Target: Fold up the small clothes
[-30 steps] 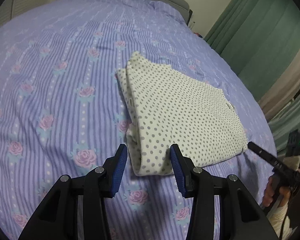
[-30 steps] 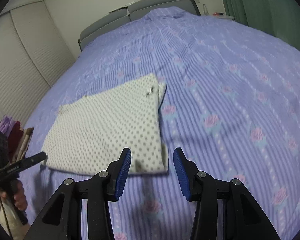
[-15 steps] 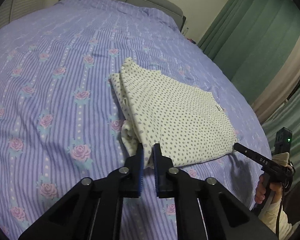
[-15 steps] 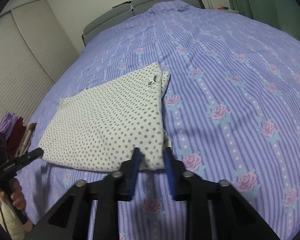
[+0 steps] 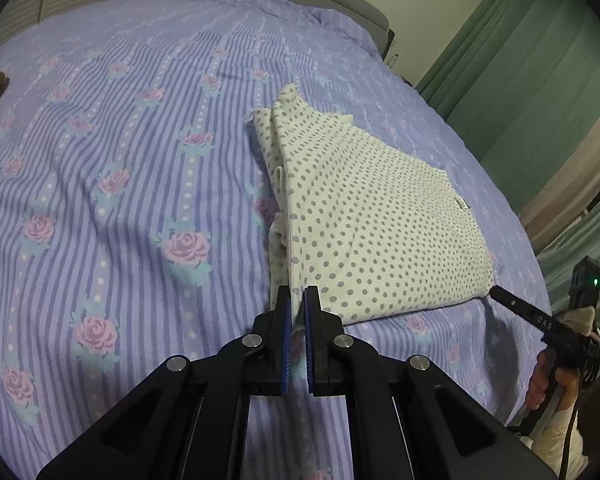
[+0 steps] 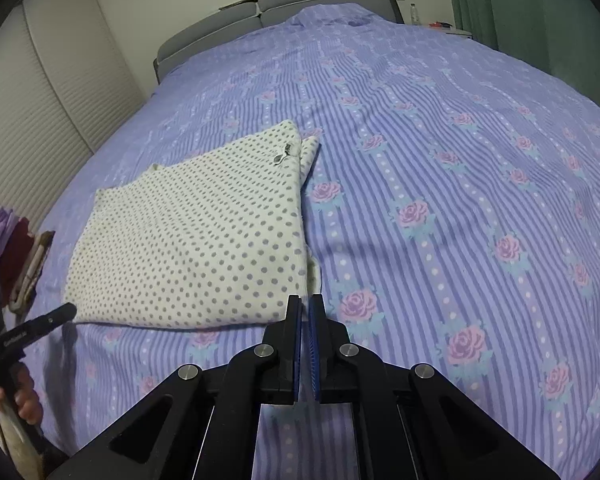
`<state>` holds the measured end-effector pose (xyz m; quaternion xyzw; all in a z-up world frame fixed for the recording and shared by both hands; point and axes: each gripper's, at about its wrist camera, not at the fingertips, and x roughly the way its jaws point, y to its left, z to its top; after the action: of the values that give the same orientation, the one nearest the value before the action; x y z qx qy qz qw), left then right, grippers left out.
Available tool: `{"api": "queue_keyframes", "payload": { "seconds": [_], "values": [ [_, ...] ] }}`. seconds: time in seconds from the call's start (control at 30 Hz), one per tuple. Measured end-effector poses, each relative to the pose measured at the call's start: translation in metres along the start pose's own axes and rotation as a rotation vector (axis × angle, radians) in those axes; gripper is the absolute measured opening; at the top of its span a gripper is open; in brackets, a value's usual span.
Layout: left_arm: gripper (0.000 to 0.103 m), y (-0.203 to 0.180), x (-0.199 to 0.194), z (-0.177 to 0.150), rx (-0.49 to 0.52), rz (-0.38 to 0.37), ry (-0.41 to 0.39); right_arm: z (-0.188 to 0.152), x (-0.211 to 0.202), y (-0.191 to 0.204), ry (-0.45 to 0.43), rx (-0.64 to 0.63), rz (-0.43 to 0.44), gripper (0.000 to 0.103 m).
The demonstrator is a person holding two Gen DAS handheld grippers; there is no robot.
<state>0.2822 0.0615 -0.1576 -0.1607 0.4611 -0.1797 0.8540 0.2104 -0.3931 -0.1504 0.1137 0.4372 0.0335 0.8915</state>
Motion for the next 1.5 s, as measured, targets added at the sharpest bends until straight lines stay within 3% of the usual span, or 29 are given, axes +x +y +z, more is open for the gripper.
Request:
{"api": "queue_keyframes", "payload": {
  "seconds": [0.13,0.27,0.33,0.43,0.53,0.7,0.83,0.93,1.0,1.07,1.13,1.33,1.5],
  "values": [
    [0.008,-0.003,0.003,0.002,0.018,0.017,0.007,-0.001,-0.006,0.0,-0.014,-0.006,0.024,0.006],
    [0.008,-0.001,0.0,0.004,0.005,0.012,0.009,0.0,-0.013,0.005,-0.035,-0.038,0.006,0.028],
    [0.008,-0.001,-0.001,0.005,0.017,0.025,0.006,0.001,-0.009,0.007,-0.026,-0.059,0.004,0.028],
    [0.008,-0.002,-0.001,0.004,0.031,0.039,0.009,0.005,0.0,0.004,-0.009,-0.054,0.052,0.028],
    [0.008,-0.001,-0.002,0.005,0.031,0.049,0.012,0.006,0.009,0.001,0.015,-0.044,0.065,0.007],
    [0.008,-0.007,0.004,0.005,0.058,0.084,0.025,0.007,-0.014,0.002,-0.027,-0.079,0.028,0.006],
    [0.01,0.003,0.004,0.005,0.012,0.07,0.036,0.006,-0.001,0.001,0.028,-0.086,-0.023,0.005],
    [0.019,0.009,0.002,0.002,-0.001,0.076,0.043,0.003,0.006,0.006,0.059,-0.101,-0.046,0.006],
    [0.027,0.009,-0.005,0.001,0.01,0.092,0.045,0.003,0.004,0.007,0.061,-0.092,-0.09,0.012],
    [0.044,0.004,-0.015,0.0,0.045,0.156,0.027,0.003,-0.006,0.01,0.04,-0.088,-0.159,0.042],
    [0.055,-0.002,-0.028,0.004,0.094,0.179,-0.02,0.005,-0.019,0.015,-0.006,-0.093,-0.192,0.046],
    [0.06,0.004,-0.038,0.04,0.139,0.085,-0.089,0.023,-0.047,0.053,-0.13,-0.117,-0.151,0.054],
    [0.06,0.022,-0.009,0.074,0.086,-0.06,-0.016,0.038,-0.034,0.088,-0.154,-0.137,-0.098,0.054]
  ]
}}
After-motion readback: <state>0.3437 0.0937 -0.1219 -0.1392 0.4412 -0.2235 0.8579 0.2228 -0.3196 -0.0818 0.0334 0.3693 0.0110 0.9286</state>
